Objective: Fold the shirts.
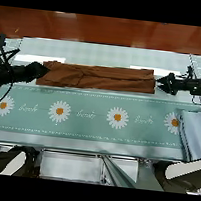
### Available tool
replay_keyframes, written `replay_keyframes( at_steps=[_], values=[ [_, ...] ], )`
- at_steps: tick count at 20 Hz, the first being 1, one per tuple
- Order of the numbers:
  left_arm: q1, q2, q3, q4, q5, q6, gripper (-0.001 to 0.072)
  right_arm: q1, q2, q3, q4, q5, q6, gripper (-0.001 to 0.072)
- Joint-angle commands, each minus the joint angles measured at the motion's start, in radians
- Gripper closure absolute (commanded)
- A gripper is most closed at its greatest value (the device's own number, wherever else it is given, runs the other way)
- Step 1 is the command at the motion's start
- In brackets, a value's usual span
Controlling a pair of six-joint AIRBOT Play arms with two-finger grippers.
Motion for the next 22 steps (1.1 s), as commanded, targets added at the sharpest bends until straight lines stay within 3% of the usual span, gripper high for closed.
replay_keyframes(
  at_steps=[1,5,6,8,9,12,13,14,15,19,22],
  values=[
    [-0.005,-0.002,-0.003,0.0,0.002,-0.006,0.0202,0.065,-0.097,0.099,0.008,0.033,0.034,0.0292],
    [-0.005,-0.002,-0.003,0.0,0.002,-0.006,0.0202,0.132,-0.127,0.175,-0.001,0.02,0.056,0.0312],
    [-0.005,-0.002,-0.003,0.0,0.002,-0.006,0.0202,0.143,-0.127,0.191,0.001,0.019,0.063,0.0377],
    [-0.005,-0.002,-0.003,0.0,0.002,-0.006,0.0202,0.155,-0.126,0.232,0.0,0.043,0.063,0.0661],
    [-0.005,-0.002,-0.003,0.0,0.002,-0.006,0.0202,0.156,-0.124,0.251,-0.002,0.061,0.06,0.0692],
    [-0.005,-0.001,-0.002,-0.015,0.002,-0.006,0.0205,0.156,-0.074,0.284,-0.121,0.116,0.076,0.0692],
    [-0.008,-0.002,-0.002,-0.039,0.002,-0.005,0.0257,0.156,-0.032,0.284,-0.203,0.126,0.092,0.0693],
    [-0.019,-0.002,-0.002,-0.057,0.002,-0.002,0.0536,0.156,0.016,0.283,-0.28,0.14,0.099,0.0693],
    [-0.042,-0.002,-0.002,-0.076,0.01,0.029,0.0685,0.156,0.074,0.282,-0.349,0.156,0.101,0.0693],
    [-0.25,-0.07,0.024,-0.112,0.143,0.065,0.0692,0.156,0.336,0.225,-0.435,0.194,0.097,0.0693],
    [-0.447,-0.251,0.148,-0.112,0.203,0.039,0.0693,0.156,0.518,0.165,-0.437,0.224,0.097,0.0693]
  ],
)
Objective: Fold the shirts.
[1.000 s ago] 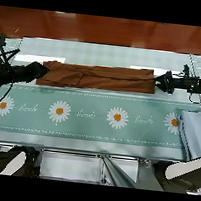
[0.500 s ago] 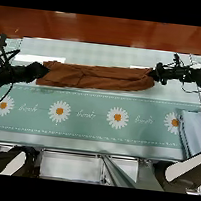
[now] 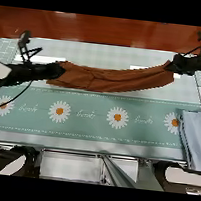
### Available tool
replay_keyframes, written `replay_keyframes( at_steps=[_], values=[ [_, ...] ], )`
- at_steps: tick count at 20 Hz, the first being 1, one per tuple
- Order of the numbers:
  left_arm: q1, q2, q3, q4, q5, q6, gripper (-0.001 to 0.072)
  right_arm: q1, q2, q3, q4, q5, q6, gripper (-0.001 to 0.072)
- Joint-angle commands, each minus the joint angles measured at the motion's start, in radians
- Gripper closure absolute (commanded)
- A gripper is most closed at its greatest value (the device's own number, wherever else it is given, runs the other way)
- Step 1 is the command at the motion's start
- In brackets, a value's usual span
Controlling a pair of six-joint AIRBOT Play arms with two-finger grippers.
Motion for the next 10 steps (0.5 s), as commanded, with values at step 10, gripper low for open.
replay_keyframes(
  at_steps=[10],
  values=[
    [-0.541,-0.887,0.845,-0.011,-0.223,-0.24,0.0693,0.001,0.554,-0.274,0.029,0.092,0.014,0.0692]
  ],
)
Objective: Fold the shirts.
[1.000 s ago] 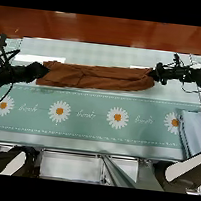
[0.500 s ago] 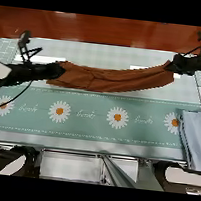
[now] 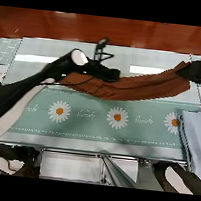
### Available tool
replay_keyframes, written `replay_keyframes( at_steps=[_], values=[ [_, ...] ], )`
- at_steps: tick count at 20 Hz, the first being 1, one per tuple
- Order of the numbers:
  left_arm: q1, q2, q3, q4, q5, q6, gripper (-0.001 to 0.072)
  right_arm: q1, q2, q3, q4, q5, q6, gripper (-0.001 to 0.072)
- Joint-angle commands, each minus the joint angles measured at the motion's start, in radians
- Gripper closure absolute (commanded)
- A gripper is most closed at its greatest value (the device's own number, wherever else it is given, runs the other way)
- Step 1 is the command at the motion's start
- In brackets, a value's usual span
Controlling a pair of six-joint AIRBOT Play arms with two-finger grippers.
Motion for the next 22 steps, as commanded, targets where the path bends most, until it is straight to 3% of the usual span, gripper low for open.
replay_keyframes(
  at_steps=[1,8,11,14,18,22],
  values=[
    [-0.114,-0.21,0.204,0.0,-0.132,-0.134,0.0693,0.001,0.083,-0.049,0.016,0.012,0.003,0.0692],
    [-0.243,-0.262,0.221,-0.001,-0.166,-0.136,0.0693,0.002,0.083,-0.049,0.027,0.008,0.003,0.0692],
    [-0.14,-0.204,0.231,0.022,-0.207,-0.136,0.0692,0.002,0.081,-0.049,0.046,0.008,0.014,0.0692],
    [0.002,-0.07,0.214,0.183,-0.254,-0.149,0.0692,0.035,0.061,-0.049,0.132,-0.024,0.014,0.0692],
    [0.201,0.218,0.028,0.312,-0.234,-0.158,0.0692,0.273,-0.045,-0.049,0.228,-0.214,0.018,0.0692],
    [0.372,0.564,-0.277,0.338,-0.151,-0.137,0.0692,0.501,-0.283,0.023,0.314,-0.396,0.018,0.0692]
  ],
)
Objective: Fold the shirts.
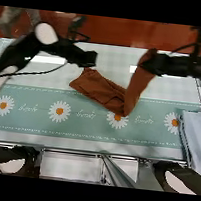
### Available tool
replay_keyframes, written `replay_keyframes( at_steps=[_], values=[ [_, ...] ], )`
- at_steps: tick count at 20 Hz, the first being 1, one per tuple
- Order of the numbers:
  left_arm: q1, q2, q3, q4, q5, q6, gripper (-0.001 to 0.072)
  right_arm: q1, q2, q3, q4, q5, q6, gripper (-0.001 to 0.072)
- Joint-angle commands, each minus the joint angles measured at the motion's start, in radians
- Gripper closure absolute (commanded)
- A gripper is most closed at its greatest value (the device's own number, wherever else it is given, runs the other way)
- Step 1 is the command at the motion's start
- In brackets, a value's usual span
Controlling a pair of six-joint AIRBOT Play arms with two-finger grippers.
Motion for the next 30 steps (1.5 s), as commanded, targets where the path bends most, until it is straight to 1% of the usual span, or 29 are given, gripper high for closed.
replay_keyframes(
  at_steps=[1,4,7,11,17,18,19,21,23,25,26,27,28,29,30],
  values=[
    [0.15,0.302,-0.256,0.049,0.068,0.014,0.0692,0.184,-0.211,0.082,0.091,-0.157,0.0,0.0692],
    [0.207,0.513,-0.443,0.049,0.076,0.014,0.0692,0.274,-0.433,0.233,0.127,-0.169,0.001,0.0692],
    [0.212,0.637,-0.558,0.048,0.074,0.012,0.0692,0.32,-0.611,0.368,0.174,-0.169,0.002,0.0692],
    [0.212,0.663,-0.6,0.048,0.072,0.009,0.0692,0.343,-0.738,0.449,0.217,-0.168,0.01,0.0692],
    [0.212,0.655,-0.6,0.048,0.1,0.009,0.0692,0.342,-0.772,0.449,0.231,-0.179,0.01,0.0689],
    [0.212,0.655,-0.6,0.048,0.102,0.009,0.0692,0.342,-0.772,0.449,0.229,-0.188,0.009,0.0552],
    [0.212,0.655,-0.6,0.048,0.103,0.01,0.0692,0.342,-0.771,0.449,0.226,-0.182,-0.002,0.0302],
    [0.217,0.655,-0.599,0.063,0.134,0.01,0.0692,0.317,-0.76,0.449,0.224,-0.112,0.002,0.0304],
    [0.275,0.656,-0.58,0.093,0.178,0.009,0.0692,0.241,-0.718,0.449,0.217,0.023,0.017,0.0305],
    [0.378,0.659,-0.525,0.085,0.164,0.009,0.0692,0.126,-0.628,0.449,0.127,0.185,0.032,0.0305],
    [0.422,0.665,-0.499,0.084,0.156,0.009,0.0692,0.064,-0.56,0.449,0.019,0.26,0.058,0.0305],
    [0.46,0.673,-0.478,0.077,0.15,0.009,0.0692,0.012,-0.489,0.446,-0.118,0.317,0.085,0.0305],
    [0.483,0.684,-0.471,0.061,0.15,0.01,0.0692,-0.032,-0.399,0.423,-0.292,0.359,0.114,0.0305],
    [0.494,0.693,-0.472,0.038,0.147,0.01,0.0692,-0.061,-0.308,0.372,-0.459,0.366,0.145,0.0305],
    [0.489,0.697,-0.475,0.021,0.139,0.01,0.0692,-0.084,-0.203,0.282,-0.615,0.339,0.188,0.0305]
  ],
)
